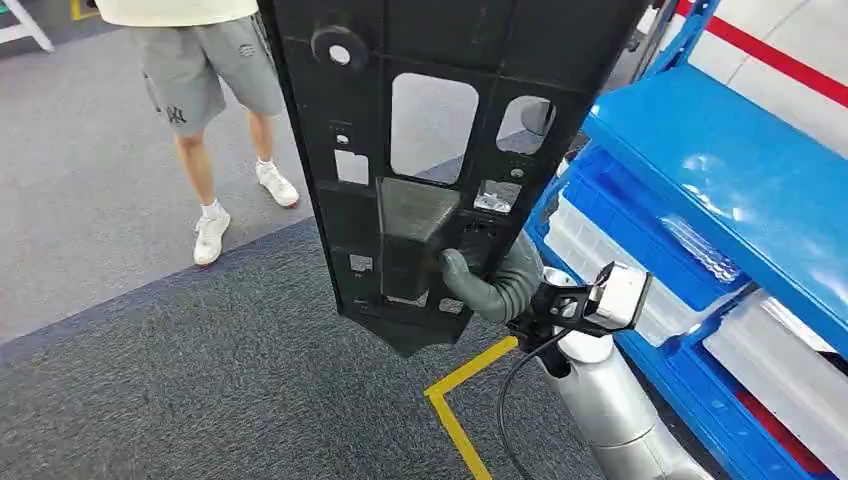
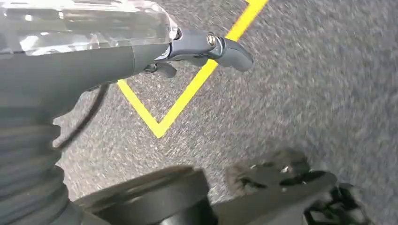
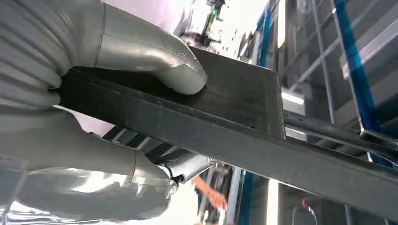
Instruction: Take the parts from the cabinet and place them on the table.
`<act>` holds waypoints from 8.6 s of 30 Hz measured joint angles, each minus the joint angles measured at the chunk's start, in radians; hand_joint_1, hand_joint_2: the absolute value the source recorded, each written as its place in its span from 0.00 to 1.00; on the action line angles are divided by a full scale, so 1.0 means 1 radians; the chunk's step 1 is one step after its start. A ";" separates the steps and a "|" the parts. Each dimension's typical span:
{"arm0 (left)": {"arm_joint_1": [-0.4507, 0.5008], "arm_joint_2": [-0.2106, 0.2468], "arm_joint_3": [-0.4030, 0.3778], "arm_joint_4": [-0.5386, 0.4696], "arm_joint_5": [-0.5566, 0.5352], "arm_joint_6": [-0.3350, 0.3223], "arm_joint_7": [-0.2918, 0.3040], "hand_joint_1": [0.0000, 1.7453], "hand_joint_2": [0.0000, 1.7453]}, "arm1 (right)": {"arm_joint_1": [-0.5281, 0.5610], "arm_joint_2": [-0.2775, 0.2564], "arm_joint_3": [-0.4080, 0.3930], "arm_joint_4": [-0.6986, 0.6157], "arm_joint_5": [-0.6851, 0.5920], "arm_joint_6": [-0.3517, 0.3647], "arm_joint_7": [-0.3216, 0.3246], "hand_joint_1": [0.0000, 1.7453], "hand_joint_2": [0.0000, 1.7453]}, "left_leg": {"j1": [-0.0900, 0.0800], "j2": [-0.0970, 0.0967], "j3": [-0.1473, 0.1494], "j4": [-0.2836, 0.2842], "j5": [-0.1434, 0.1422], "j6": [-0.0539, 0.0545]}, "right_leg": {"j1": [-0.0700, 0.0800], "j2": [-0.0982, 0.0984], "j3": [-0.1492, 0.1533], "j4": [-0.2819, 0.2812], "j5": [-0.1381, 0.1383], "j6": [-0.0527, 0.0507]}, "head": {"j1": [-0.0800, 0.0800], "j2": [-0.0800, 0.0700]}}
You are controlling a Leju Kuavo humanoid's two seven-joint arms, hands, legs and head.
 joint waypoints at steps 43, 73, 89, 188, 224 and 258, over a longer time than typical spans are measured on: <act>0.025 0.019 0.031 0.000 0.047 0.000 0.056 0.00 1.00 | 0.000 0.082 0.041 0.023 -0.006 0.027 0.014 0.95 1.00 | -0.008 0.023 0.163 -0.319 0.129 0.055 | 0.008 0.005 -0.020 0.096 -0.090 0.037 | 0.001 0.000; 0.028 0.016 0.037 0.000 0.034 0.004 0.058 0.00 1.00 | 0.002 0.102 0.038 0.056 0.000 0.048 0.007 0.95 1.00 | -0.014 0.023 0.186 -0.331 0.119 0.062 | 0.017 -0.005 -0.011 0.060 -0.061 0.029 | 0.000 0.000; 0.000 0.016 0.016 0.000 -0.027 0.007 0.047 0.00 1.00 | 0.053 0.065 -0.041 0.054 0.013 0.026 -0.035 0.95 1.00 | -0.009 -0.021 0.113 -0.196 0.046 0.016 | 0.002 0.058 -0.018 -0.001 0.009 -0.003 | 0.000 0.000; 0.025 0.001 0.022 0.002 0.005 -0.006 0.024 0.00 1.00 | 0.040 0.039 -0.090 0.063 -0.005 0.018 0.004 0.95 1.00 | -0.007 -0.002 0.140 -0.059 -0.186 0.023 | 0.017 0.028 0.006 -0.025 0.002 -0.001 | 0.001 0.000; 0.034 0.008 0.033 0.005 0.023 -0.008 0.013 0.00 1.00 | 0.082 0.040 -0.100 0.039 -0.007 0.029 -0.018 0.95 1.00 | -0.011 0.015 0.151 -0.314 0.126 0.020 | 0.018 0.047 0.051 -0.012 -0.019 0.010 | 0.002 0.000; 0.027 0.009 0.039 0.004 0.008 -0.032 -0.012 0.00 1.00 | -0.880 -0.164 -0.012 0.678 0.789 -0.189 0.040 0.95 1.00 | -0.007 0.007 0.178 -0.315 0.109 0.048 | 0.012 0.037 0.004 0.014 -0.005 0.043 | 0.002 0.000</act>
